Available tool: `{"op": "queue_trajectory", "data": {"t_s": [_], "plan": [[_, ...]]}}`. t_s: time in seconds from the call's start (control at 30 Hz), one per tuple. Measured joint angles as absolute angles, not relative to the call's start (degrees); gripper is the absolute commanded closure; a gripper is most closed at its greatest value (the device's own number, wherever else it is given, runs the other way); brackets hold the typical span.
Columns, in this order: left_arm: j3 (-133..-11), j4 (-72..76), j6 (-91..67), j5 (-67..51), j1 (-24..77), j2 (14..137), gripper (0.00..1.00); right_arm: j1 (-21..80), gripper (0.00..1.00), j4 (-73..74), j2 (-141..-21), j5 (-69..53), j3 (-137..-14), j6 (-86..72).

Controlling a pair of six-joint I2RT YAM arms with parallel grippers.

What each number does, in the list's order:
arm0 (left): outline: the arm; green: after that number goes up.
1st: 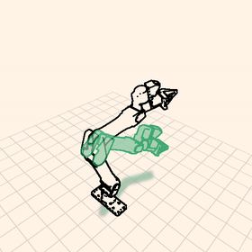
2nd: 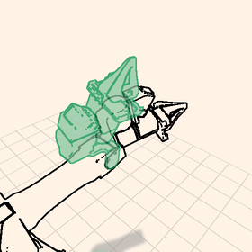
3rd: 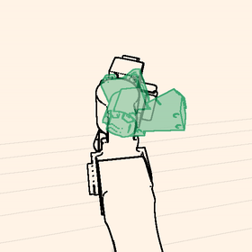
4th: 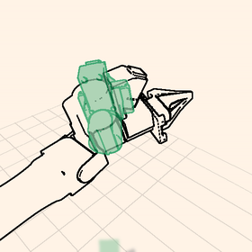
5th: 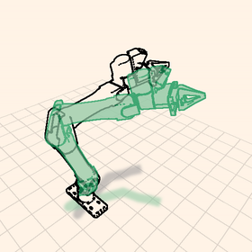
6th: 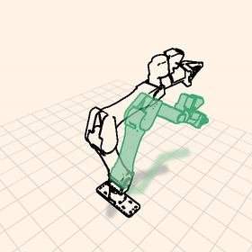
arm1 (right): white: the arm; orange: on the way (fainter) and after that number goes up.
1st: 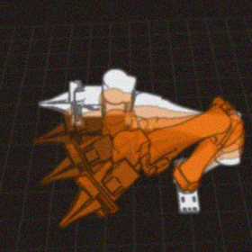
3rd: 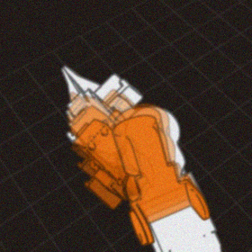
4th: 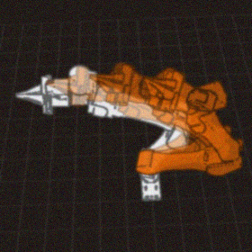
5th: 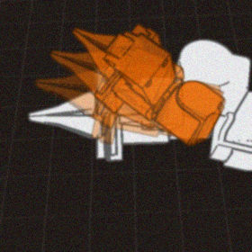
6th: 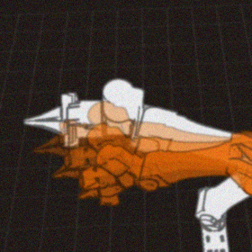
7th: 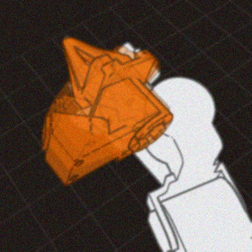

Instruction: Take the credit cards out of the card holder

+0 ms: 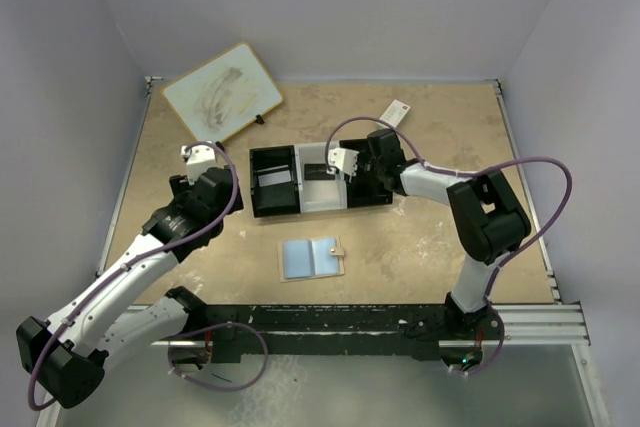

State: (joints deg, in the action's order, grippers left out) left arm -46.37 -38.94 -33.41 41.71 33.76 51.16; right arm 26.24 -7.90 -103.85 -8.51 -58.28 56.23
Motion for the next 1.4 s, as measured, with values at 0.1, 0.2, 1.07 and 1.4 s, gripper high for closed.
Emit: {"op": "queue_trajectory", "data": {"t_s": [0.1, 0.2, 1.07, 1.4], "plan": [[-46.37, -38.92, -33.39, 41.36, 33.76, 51.16, 0.21, 26.24, 0.58, -7.73, -103.42, -8.14, -58.28, 55.94], [-46.37, -38.94, -33.39, 41.12, 33.76, 51.51, 0.21, 26.24, 0.58, -9.32, -102.26, -6.52, -58.22, 54.3], [-46.37, -40.23, -35.24, 45.5, 33.76, 47.75, 0.18, 50.72, 0.43, -4.64, -74.81, 17.56, -51.44, -33.85], [-46.37, -41.06, -36.45, 48.27, 33.76, 43.94, 0.18, 67.31, 0.41, 7.79, -88.31, 27.44, -55.22, -48.99]]}}
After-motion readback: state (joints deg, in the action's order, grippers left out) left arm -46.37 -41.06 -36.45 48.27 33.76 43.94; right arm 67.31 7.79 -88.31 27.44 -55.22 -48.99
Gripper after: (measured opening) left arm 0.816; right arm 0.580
